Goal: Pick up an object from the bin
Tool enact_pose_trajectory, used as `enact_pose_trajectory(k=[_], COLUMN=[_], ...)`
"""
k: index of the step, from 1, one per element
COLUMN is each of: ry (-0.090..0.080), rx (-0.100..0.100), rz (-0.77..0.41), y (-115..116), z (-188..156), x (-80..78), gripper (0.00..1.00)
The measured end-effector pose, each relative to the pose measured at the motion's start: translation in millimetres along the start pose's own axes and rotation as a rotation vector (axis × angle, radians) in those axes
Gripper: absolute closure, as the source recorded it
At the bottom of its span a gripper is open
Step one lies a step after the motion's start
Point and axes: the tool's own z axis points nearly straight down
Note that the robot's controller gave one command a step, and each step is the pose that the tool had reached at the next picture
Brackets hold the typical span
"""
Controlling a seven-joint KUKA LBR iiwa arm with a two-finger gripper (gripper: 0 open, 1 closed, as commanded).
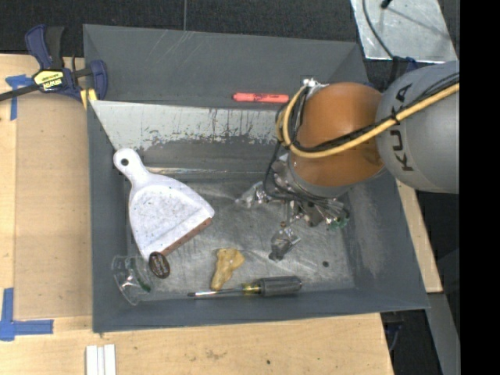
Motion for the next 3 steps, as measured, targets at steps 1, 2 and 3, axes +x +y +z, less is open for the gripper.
enact_pose_trajectory(k=[1, 2, 3], ry=[-0.019, -0.019, -0.004], rx=[0.002, 0.002, 0.001], rz=[0.110, 0.110, 0.105], y=[64, 64, 55], z=[74, 74, -66], x=[-18.1, -18.1, -23.3], gripper=[1.00, 1.00, 1.00])
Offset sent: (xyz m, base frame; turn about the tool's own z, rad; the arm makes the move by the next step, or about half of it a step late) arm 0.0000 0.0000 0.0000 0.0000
